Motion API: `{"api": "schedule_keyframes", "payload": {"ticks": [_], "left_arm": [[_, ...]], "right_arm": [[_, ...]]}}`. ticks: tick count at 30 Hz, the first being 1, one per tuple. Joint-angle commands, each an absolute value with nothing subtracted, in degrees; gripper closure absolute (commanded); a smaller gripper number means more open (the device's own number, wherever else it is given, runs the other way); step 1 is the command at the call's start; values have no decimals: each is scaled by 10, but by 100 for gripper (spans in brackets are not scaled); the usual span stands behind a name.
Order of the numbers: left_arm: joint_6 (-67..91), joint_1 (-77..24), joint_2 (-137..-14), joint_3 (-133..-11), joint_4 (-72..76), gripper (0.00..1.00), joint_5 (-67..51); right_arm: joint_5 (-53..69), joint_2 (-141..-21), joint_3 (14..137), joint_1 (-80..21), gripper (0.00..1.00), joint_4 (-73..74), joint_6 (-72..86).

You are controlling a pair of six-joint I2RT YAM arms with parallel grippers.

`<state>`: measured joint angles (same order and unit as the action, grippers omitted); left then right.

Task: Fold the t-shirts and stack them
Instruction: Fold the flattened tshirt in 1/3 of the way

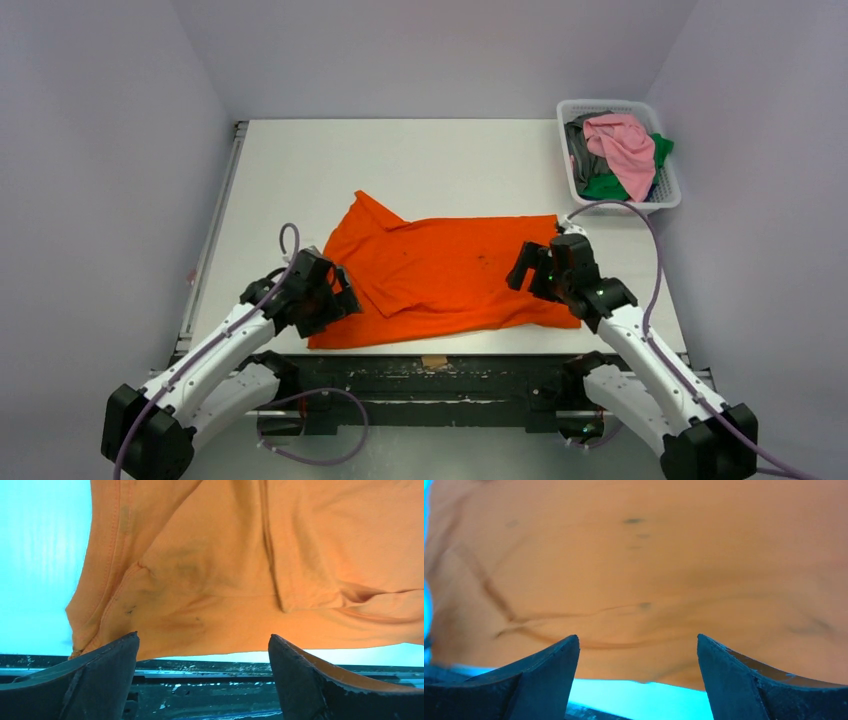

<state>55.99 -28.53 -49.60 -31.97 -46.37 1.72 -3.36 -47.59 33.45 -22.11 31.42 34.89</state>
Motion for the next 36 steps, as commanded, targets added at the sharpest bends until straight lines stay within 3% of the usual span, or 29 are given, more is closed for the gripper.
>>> {"api": "schedule_keyframes", "payload": {"ticks": [1, 6, 12, 17, 23, 29, 36], "left_arm": [[575, -287, -482, -331, -458, 14, 35], [582, -286, -518, -304, -409, 45, 28], [597, -286, -589, -287, -372, 72, 31], [606, -286, -615, -283, -396, 77, 62], [613, -286, -615, -270, -382, 79, 48], [618, -286, -625, -271, -381, 82, 45], [632, -286, -626, -271, -384, 82, 52]], "right_arm": [[39, -523, 356, -387, 16, 118, 256], [46, -719, 449, -548, 23, 3, 144], [63, -962, 623, -630, 37, -10, 64], [-29, -1067, 711, -663, 37, 54, 15], [-104, -1087, 706, -664, 37, 68, 6], [-75, -1083, 678, -664, 40, 72, 7], [-2, -992, 593, -664, 41, -22, 18]]}}
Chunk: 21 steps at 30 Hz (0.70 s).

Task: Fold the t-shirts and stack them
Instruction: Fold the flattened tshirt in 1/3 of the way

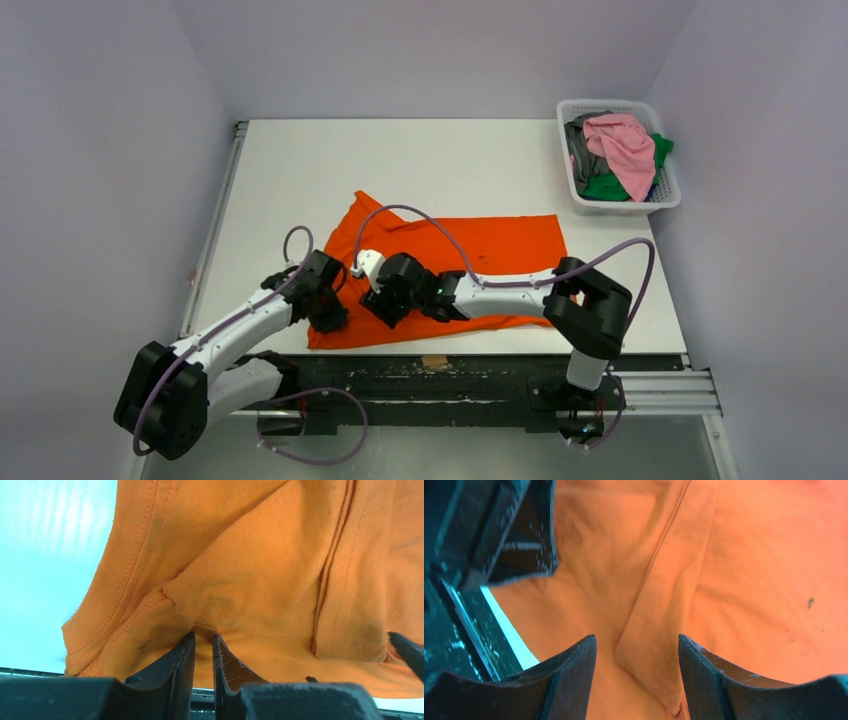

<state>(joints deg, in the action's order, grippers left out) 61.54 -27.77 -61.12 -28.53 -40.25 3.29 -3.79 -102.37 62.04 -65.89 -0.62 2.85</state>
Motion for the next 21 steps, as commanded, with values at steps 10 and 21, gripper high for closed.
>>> {"api": "schedule_keyframes", "payload": {"ticks": [10, 21], "left_arm": [[650, -286, -635, -273, -387, 86, 48], [650, -286, -631, -278, -398, 86, 58]], "right_arm": [[-37, -1037, 612, -664, 41, -13, -34], [-137, -1037, 592, -664, 40, -46, -22]]}}
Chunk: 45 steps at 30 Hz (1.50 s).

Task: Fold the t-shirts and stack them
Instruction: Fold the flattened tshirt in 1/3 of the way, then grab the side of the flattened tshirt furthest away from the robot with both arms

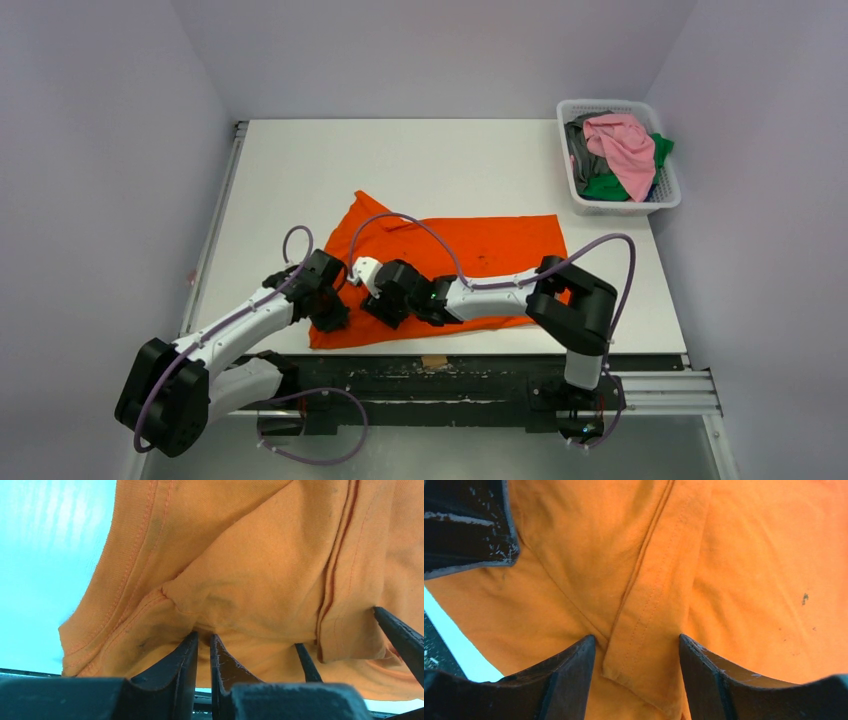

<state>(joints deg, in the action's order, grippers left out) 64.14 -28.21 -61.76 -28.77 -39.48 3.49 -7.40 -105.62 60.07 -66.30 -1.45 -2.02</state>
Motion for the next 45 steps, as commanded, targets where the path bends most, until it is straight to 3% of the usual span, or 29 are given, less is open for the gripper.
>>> {"api": "schedule_keyframes", "payload": {"ticks": [1, 8, 13, 16, 18, 20, 26, 32, 34, 36, 37, 40, 45], "left_arm": [[650, -287, -630, -278, -398, 87, 58], [649, -286, -634, -279, -400, 88, 58], [648, -287, -637, -282, -402, 88, 59], [645, -287, -638, -282, -401, 88, 57], [644, -286, -639, -282, -401, 88, 55], [642, -286, -640, -283, -401, 88, 55], [642, -286, -639, -289, -410, 88, 51], [648, -286, -587, -290, -455, 85, 67], [646, -286, -562, -287, -463, 84, 62], [645, -286, -536, -282, -469, 81, 56], [644, -287, -523, -280, -472, 79, 53], [633, -286, -492, -289, -482, 67, 54], [578, -286, -491, -384, -481, 11, 85]], "right_arm": [[-145, -1031, 586, -663, 40, -55, -21], [-191, -1006, 574, -638, 40, -58, -21], [-159, -995, 567, -592, 42, -72, 14], [-161, -1007, 578, -570, 48, -58, 35], [-149, -1016, 584, -559, 60, -43, 45], [-143, -1019, 583, -556, 61, -38, 52], [-185, -1008, 583, -549, 55, -11, 95], [-247, -880, 539, -541, 44, -1, 188], [-279, -817, 511, -531, 35, 22, 239], [-307, -744, 477, -515, 13, 50, 302], [-312, -708, 460, -504, 5, 69, 331], [-346, -600, 404, -482, 1, 130, 406], [-403, -475, 376, -453, 1, 242, 459]]}}
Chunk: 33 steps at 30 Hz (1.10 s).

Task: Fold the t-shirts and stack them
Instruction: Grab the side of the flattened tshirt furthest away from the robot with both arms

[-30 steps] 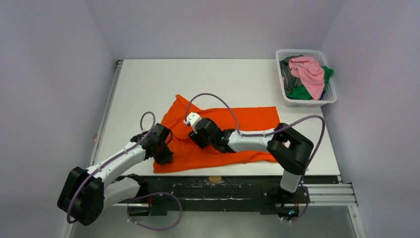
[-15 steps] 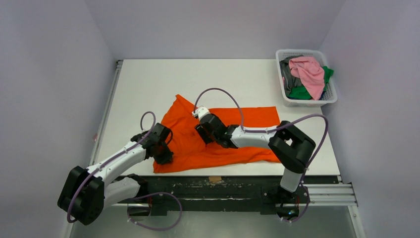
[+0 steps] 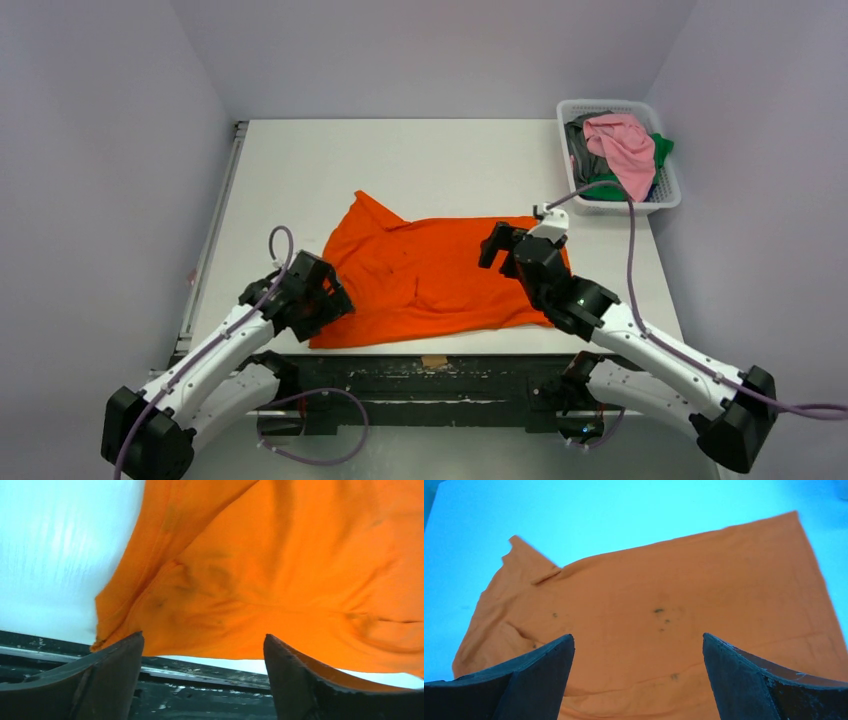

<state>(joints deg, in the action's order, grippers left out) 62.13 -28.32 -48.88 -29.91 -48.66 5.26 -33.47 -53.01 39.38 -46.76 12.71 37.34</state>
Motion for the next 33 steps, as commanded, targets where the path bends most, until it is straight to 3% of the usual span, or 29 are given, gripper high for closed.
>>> {"api": "schedule_keyframes", "payload": {"ticks": [1, 7, 11, 13, 19, 27, 33], "left_arm": [[567, -283, -503, -409, -473, 3, 92], [481, -206, -687, -590, -402, 0, 51], [430, -134, -896, -762, -375, 0, -58], [405, -124, -996, -863, -408, 0, -57], [352, -112, -1236, -1140, -515, 13, -47], [357, -103, -1345, -1234, -521, 25, 8], [370, -102, -1368, -1214, -504, 30, -23]], "right_arm": [[-405, -465, 376, -444, 1, 253, 458], [-413, -466, 388, -402, 1, 263, 456], [-389, -504, 407, -362, 1, 204, 411], [-373, -528, 418, -334, 1, 185, 399], [-279, -578, 416, -260, 3, 129, 365], [-254, -580, 402, -231, 4, 120, 350], [-246, -577, 401, -226, 4, 121, 348]]}}
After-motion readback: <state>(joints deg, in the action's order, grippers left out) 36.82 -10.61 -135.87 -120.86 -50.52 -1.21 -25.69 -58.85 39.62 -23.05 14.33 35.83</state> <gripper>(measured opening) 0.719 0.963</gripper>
